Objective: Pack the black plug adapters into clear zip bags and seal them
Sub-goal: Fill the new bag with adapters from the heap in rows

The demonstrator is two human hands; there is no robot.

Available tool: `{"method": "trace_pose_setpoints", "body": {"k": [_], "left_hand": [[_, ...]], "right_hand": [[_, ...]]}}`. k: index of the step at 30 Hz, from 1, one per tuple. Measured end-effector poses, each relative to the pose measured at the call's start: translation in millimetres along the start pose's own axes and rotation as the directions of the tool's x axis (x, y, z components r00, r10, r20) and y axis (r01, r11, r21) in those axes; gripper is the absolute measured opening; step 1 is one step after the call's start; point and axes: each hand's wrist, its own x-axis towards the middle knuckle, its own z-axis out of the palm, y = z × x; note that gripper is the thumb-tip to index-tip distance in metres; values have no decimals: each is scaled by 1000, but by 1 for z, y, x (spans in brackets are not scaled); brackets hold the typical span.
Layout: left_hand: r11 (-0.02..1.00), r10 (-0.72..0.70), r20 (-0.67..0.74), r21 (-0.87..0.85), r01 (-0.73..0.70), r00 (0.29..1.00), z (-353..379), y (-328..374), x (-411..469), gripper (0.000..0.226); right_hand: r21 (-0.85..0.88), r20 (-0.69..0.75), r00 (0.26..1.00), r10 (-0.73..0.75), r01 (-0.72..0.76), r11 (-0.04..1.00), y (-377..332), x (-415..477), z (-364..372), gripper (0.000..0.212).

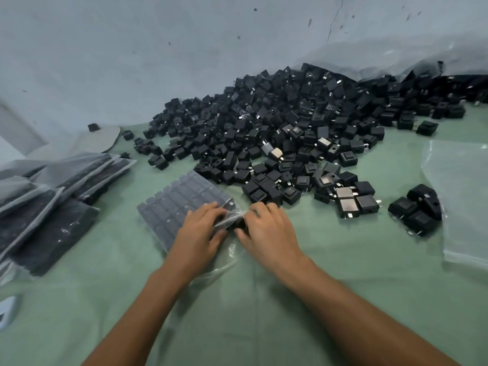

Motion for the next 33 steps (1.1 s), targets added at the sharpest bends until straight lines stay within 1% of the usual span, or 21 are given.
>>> {"method": "trace_pose_setpoints", "body": {"k": [3, 7, 11, 18, 21, 23, 25, 27, 30, 33], "left_hand": [[1000, -1, -13, -18, 1, 1000, 0, -1, -1, 34], [1000, -21, -10, -22, 20, 1000, 0, -2, -2, 35], [1000, -19, -26, -23, 18, 999, 1, -1, -2, 30], [998, -38, -42, -48, 36, 998, 2, 0, -3, 32], [998, -10, -55, -59, 7, 998, 2, 2, -4, 32], [998, 29, -54, -59, -32, 998, 2, 1, -4, 31], [996, 61, -61, -61, -65, 996, 2, 0, -4, 25], [993, 89, -98, -63, -95, 991, 2, 0, -5, 20], [989, 130, -163, -47, -139, 978, 1, 2, -10, 15], [983, 170, -181, -37, -179, 969, 1, 3, -14, 16]], "right_hand": [[-22, -2, 999, 55, -55, 998, -9, 3, 0, 38], [10, -47, 995, 88, -88, 996, -10, 2, 1, 31], [32, -74, 995, 62, -59, 998, -9, 1, 3, 33], [29, -150, 987, 65, -61, 998, -11, 2, 6, 19], [48, -168, 983, 72, -65, 997, -13, 2, 7, 13], [63, -176, 984, 36, -25, 998, -14, 0, 8, 11], [91, -166, 986, 27, -12, 996, -12, -1, 7, 12], [115, -142, 988, 67, -51, 992, -8, -3, 5, 16], [80, -118, 989, 87, -78, 994, -4, -6, 1, 21], [46, -9, 999, 35, -35, 998, -6, -9, 0, 32]]}}
